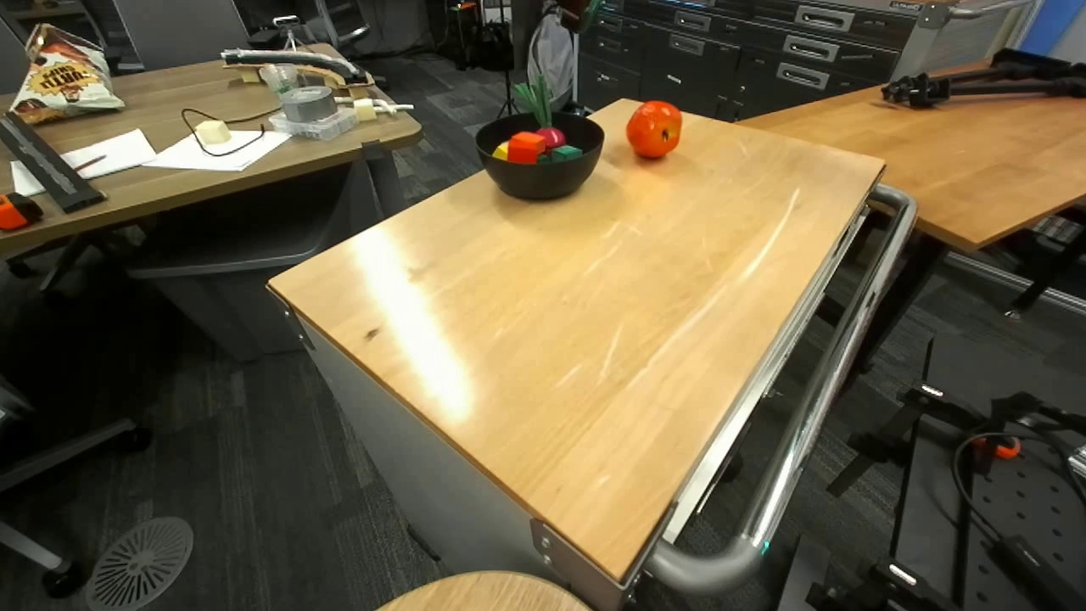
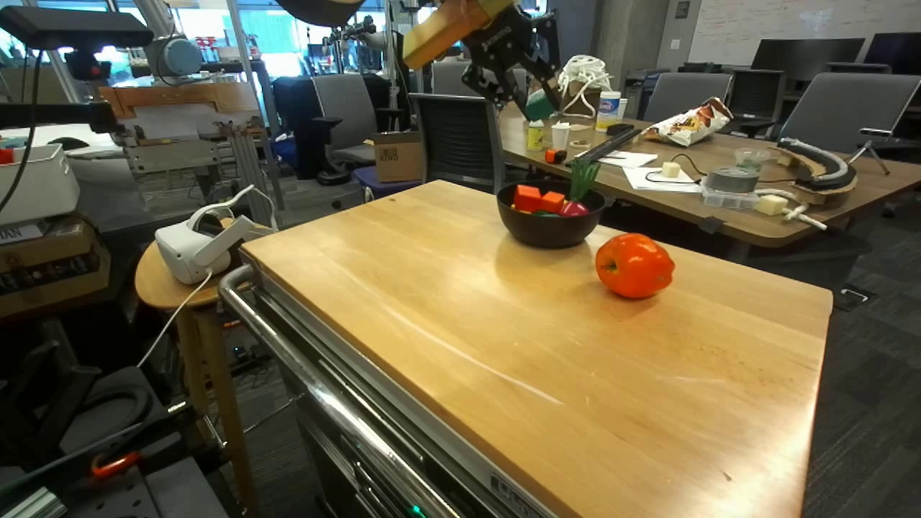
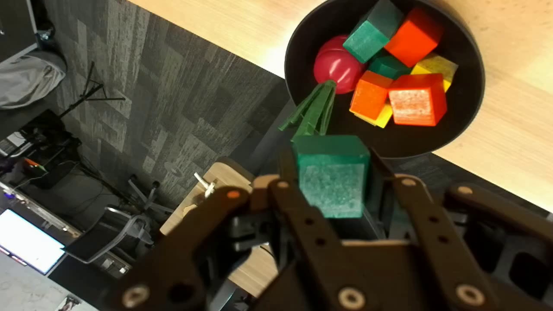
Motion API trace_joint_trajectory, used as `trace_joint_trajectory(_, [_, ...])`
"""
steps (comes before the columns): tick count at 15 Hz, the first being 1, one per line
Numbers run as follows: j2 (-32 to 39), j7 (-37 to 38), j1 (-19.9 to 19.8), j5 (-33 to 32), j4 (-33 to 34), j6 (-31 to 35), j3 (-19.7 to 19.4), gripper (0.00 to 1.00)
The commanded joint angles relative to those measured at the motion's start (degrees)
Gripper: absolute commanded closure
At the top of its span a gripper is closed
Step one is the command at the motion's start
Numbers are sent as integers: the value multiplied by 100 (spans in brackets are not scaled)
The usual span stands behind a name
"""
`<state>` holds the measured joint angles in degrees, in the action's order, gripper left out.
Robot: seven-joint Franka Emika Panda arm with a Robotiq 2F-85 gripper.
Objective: Place the toys in the black bowl then put the apple at the left back corner of the trolley
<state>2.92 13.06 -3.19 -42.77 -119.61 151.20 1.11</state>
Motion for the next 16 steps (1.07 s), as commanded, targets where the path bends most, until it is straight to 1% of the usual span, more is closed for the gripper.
trace_joint_trajectory(1, [1003, -403, 114, 438, 953, -53, -108, 87])
trace_joint_trajectory(5, [1715, -1210, 82, 1493, 1381, -248, -76, 87])
trace_joint_trajectory(9, [2108, -1705, 105, 2019, 1618, -570, -146, 87])
trace_joint_trajectory(10, [2136, -1893, 70, 2188, 1642, -680, -98, 82])
trace_joint_trajectory(11, [2064, -2183, 24, 2388, 1635, -892, -9, 37])
trace_joint_trajectory(12, [1972, -2427, 24, 2501, 1626, -1125, 24, 36])
trace_joint_trajectory(14, [1572, -2908, 58, 2698, 1514, -1829, 100, 23])
trace_joint_trajectory(15, [1344, -3281, -11, 2989, 1467, -2205, 238, 16])
trace_joint_trajectory(16, [1162, -3546, -52, 3229, 1452, -2436, 312, 7])
